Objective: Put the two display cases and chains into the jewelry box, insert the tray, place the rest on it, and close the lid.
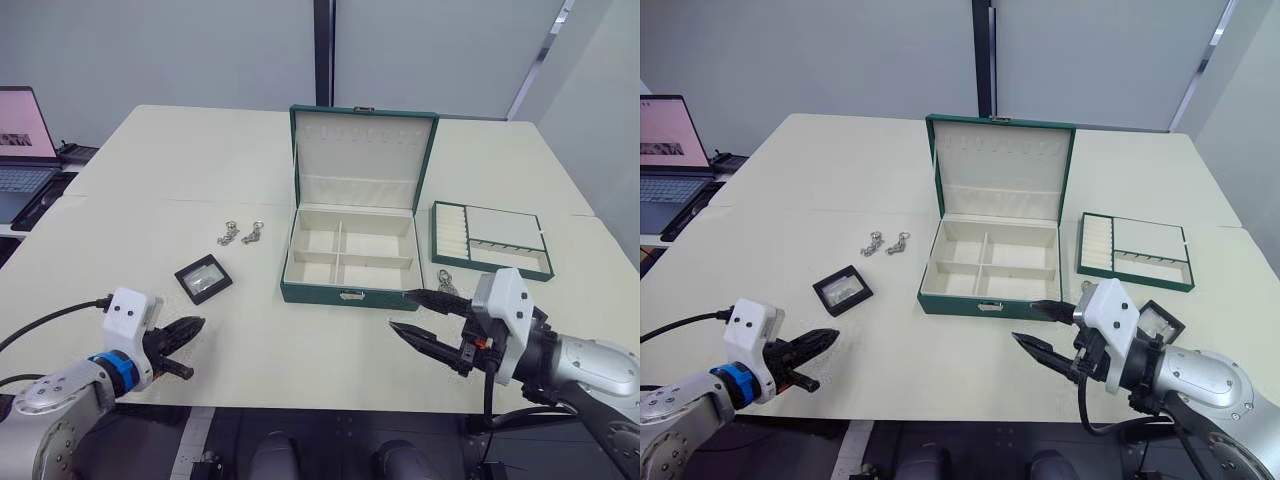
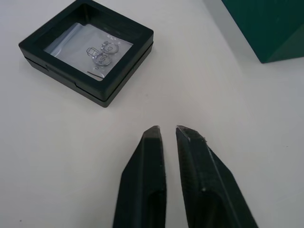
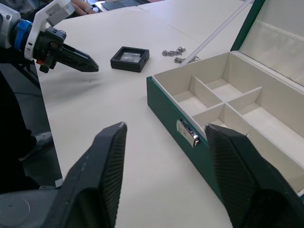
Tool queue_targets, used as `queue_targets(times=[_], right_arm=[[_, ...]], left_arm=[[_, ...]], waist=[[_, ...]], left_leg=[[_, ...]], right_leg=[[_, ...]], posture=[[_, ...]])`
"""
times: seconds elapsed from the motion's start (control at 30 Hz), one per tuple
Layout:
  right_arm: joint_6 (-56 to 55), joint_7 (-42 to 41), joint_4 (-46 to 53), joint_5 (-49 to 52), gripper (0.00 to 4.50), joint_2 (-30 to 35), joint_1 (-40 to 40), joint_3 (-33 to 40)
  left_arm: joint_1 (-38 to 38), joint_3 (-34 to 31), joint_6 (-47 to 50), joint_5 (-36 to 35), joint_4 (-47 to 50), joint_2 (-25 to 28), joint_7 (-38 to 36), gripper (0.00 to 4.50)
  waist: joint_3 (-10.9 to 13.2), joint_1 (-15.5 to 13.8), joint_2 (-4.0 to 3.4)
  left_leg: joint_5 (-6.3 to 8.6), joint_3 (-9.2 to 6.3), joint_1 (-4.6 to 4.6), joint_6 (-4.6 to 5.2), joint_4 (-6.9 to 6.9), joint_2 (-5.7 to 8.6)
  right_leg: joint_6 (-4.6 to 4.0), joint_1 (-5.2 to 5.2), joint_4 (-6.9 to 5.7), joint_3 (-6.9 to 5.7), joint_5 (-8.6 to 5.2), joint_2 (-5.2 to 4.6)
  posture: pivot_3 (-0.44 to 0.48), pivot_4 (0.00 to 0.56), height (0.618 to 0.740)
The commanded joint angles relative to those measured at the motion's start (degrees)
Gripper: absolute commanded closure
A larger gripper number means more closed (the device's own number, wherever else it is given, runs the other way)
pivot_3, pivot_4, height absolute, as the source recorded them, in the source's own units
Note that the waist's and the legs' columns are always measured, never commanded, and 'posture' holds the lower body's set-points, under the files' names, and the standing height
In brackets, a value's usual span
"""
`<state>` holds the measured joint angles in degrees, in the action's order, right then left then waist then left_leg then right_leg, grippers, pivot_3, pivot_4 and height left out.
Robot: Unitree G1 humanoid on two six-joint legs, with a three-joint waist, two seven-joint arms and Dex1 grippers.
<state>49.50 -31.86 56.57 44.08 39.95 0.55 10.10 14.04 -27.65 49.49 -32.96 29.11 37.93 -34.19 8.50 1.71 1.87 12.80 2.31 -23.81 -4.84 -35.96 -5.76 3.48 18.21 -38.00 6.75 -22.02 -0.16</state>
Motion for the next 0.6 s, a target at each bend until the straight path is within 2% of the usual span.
queue_targets(times=[0.03,0.07,0.23,0.43,0.53,0.6], right_arm=[[-2.14,0.89,1.76,0.70,0.32,0.72,-1.24,0.61],[-2.38,1.07,1.68,0.59,0.01,0.80,-1.31,0.48],[-3.84,1.05,1.61,0.47,0.00,1.26,-1.16,0.30],[-4.98,1.29,1.51,0.65,0.00,1.35,-1.24,-0.42],[-5.04,1.74,1.43,1.50,0.00,1.08,-1.45,-0.62],[-5.41,1.71,1.18,1.64,0.00,0.96,-1.52,-0.85]], left_arm=[[0.62,-3.06,-0.48,-0.54,1.58,1.03,0.39,2.72],[0.69,-3.30,-0.95,-0.20,1.55,1.07,0.69,2.39],[0.87,-3.56,-3.40,1.86,1.16,1.68,1.70,0.86],[0.68,-2.82,-3.14,1.74,0.99,2.65,1.07,0.86],[0.15,-1.70,-3.91,2.24,0.11,6.39,-2.39,0.86],[-2.22,-0.04,-3.85,3.66,-1.94,11.53,-4.74,0.86]], waist=[[0.00,0.00,0.00],[0.00,0.00,0.00],[0.00,-0.01,0.00],[0.00,0.00,0.00],[0.01,0.00,0.01],[0.01,0.00,0.00]], left_leg=[[0.00,-0.01,0.00,0.00,0.00,0.00],[0.00,-0.01,0.00,0.00,0.00,0.00],[0.00,-0.01,0.00,0.00,0.00,0.00],[0.00,-0.01,0.00,0.00,0.00,0.00],[0.00,-0.04,0.00,-0.01,0.00,0.00],[0.00,-0.03,0.00,-0.01,0.00,0.00]], right_leg=[[0.00,0.00,0.00,-0.01,0.00,0.00],[0.00,0.00,0.00,0.00,0.00,0.00],[0.00,0.00,0.00,0.00,0.00,0.00],[0.00,0.00,0.00,-0.01,0.00,0.00],[0.00,0.02,0.00,-0.03,0.00,0.01],[0.00,0.02,-0.01,-0.03,0.00,0.01]], posture=[[0.000,0.150,0.740],[0.000,0.150,0.740],[0.000,0.150,0.740],[0.000,0.150,0.740],[0.000,0.150,0.740],[0.000,0.150,0.740]])
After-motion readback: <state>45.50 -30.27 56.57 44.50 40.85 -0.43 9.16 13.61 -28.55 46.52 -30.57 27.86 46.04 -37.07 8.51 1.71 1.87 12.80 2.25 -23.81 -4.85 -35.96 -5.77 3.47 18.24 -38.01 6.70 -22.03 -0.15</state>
